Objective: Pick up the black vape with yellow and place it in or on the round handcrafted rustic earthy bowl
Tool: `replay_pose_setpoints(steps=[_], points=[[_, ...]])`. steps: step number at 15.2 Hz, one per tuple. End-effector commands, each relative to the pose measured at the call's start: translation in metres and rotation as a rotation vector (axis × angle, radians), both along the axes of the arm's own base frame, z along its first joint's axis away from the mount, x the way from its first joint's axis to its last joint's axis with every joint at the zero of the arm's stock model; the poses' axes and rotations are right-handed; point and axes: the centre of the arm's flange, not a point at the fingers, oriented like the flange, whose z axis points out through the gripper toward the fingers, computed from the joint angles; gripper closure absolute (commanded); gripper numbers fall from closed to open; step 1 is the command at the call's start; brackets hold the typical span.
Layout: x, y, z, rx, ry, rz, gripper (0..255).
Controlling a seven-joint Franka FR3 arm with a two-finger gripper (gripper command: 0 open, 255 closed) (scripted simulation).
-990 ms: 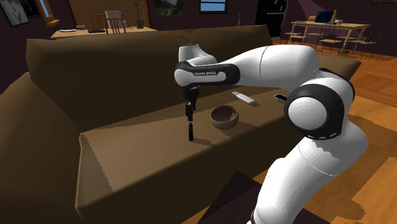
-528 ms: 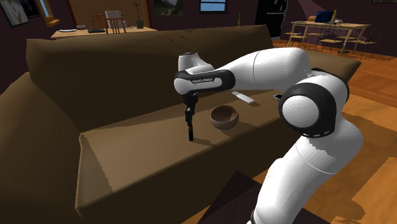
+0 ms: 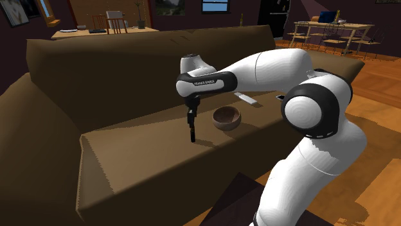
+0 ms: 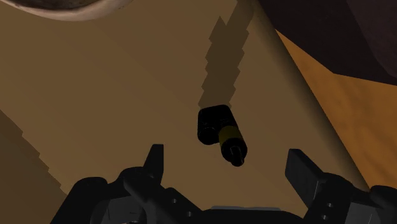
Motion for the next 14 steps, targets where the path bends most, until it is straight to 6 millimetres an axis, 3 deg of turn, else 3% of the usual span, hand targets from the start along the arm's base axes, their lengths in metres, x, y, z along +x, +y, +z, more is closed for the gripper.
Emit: replay_pose_setpoints(steps=[1,10,14], points=[[0.000,0.000,0.000,0.000,0.000,0.000,255],[0.000,0.000,0.000,0.000,0.000,0.000,255],[0.000,0.000,0.021,0.000,0.000,0.000,255]])
